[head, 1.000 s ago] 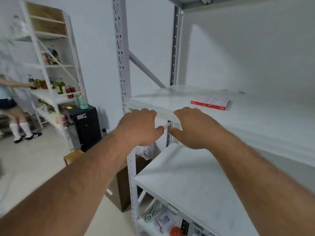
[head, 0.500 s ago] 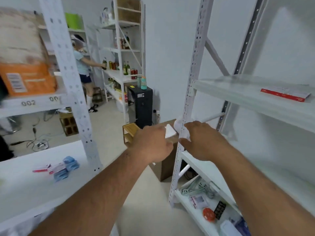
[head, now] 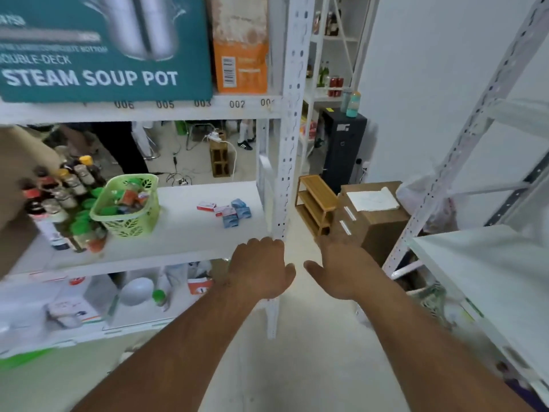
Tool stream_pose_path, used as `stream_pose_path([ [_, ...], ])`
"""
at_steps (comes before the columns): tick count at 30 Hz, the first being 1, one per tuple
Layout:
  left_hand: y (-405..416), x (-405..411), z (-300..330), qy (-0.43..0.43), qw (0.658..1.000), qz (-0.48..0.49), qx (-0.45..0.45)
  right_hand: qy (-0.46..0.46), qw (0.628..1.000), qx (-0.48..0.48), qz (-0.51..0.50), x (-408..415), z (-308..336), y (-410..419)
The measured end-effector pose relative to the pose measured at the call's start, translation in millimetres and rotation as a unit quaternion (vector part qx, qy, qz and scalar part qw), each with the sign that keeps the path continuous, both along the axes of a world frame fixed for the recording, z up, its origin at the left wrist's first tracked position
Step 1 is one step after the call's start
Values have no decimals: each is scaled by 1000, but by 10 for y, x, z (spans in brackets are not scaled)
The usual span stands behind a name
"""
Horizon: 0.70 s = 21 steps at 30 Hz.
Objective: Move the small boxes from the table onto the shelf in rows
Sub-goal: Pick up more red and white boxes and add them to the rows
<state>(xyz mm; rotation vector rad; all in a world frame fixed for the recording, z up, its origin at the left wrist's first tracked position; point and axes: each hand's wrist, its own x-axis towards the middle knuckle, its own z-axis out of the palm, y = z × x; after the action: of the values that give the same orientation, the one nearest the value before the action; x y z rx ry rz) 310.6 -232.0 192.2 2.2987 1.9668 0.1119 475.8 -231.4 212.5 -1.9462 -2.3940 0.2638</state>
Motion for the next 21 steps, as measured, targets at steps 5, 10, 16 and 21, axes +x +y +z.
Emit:
stream_pose_path([
  [5,-132,-363,-86,-17,998,59,-13,-9,998,-12,57,-351,-157,-9],
  [10,-134,-518,-117,17,994,106,-18,17,996,-17,83,-456,-275,97],
  [16,-87,-536,-153,16,989,143,-30,42,992,-29,115,-449,-405,274],
  [21,-9,-689,-241,29,987,158,-30,51,989,-38,130,-550,-530,435],
])
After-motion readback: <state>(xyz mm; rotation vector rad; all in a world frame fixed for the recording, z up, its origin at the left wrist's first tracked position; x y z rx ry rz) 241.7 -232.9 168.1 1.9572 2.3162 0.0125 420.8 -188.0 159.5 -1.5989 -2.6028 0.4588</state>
